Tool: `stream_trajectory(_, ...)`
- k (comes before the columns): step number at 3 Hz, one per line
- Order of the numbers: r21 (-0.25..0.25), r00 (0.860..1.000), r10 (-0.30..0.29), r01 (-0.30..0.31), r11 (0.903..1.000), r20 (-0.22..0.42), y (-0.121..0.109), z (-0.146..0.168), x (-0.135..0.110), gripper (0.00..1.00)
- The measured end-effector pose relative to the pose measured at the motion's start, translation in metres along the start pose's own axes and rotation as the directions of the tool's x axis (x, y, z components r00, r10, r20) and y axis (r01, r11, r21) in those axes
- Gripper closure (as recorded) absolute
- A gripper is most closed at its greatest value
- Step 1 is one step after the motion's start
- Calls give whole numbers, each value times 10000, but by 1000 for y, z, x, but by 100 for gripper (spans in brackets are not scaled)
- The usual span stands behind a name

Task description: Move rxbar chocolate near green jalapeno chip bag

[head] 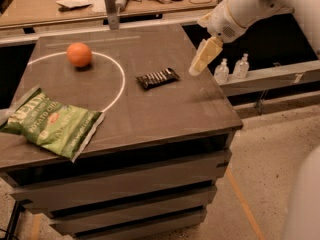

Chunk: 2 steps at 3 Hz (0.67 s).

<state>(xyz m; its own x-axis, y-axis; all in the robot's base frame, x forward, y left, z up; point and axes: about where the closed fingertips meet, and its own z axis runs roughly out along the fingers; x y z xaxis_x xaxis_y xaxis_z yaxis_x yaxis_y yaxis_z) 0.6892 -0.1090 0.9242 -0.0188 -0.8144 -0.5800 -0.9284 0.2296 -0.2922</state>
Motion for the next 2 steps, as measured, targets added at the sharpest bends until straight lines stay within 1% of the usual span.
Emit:
stream_trajectory(1,-1223,9986,-528,530,9911,48,-3,38,-11,0)
stream_trajectory(2,-1998,9870,-1426,1253,9718,-743,4,62,-23,0)
